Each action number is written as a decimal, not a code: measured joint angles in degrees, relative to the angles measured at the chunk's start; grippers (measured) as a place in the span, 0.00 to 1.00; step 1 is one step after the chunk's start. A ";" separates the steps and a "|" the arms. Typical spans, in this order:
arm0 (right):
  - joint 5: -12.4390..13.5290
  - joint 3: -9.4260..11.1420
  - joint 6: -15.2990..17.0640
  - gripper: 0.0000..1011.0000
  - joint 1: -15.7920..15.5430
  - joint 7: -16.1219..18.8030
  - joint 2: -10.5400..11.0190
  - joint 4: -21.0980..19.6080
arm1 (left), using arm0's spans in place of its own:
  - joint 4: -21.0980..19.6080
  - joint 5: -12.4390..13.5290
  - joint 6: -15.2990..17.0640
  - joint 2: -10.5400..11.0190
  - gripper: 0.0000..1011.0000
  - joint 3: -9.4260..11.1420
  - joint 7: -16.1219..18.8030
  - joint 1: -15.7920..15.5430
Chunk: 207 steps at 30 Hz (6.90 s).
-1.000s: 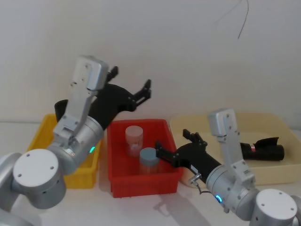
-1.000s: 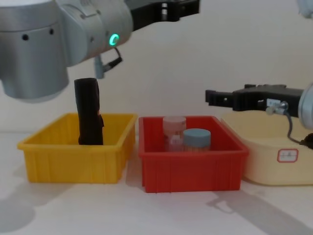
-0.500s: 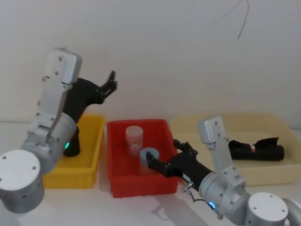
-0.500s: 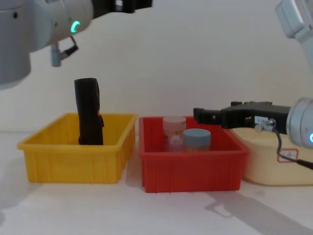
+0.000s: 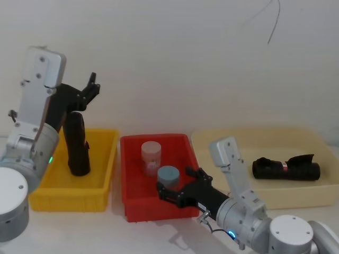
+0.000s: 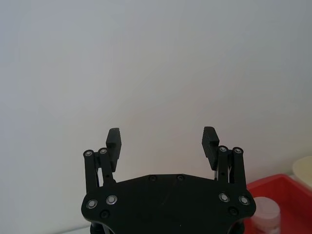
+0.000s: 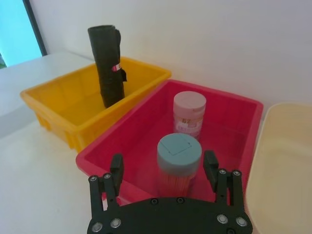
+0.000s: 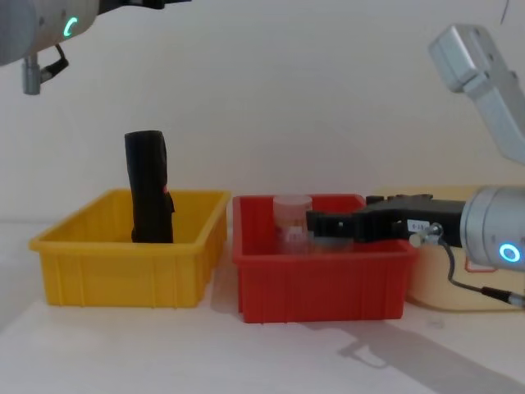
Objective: Pick up the garbage bag with the one hand and transfer it to the other hand.
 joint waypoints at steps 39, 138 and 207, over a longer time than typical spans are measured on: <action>-0.34 -1.91 -2.33 0.89 7.76 0.81 -2.63 12.51 | -1.97 1.85 2.01 0.75 0.99 -1.24 2.25 0.84; 2.05 -2.51 -6.62 0.74 9.99 2.02 -3.85 18.04 | -2.04 1.93 2.07 0.77 0.99 -1.27 2.34 0.86; -0.60 5.38 0.47 0.80 9.21 -3.27 3.17 11.72 | -2.04 1.92 2.07 0.78 0.99 -1.27 2.34 0.86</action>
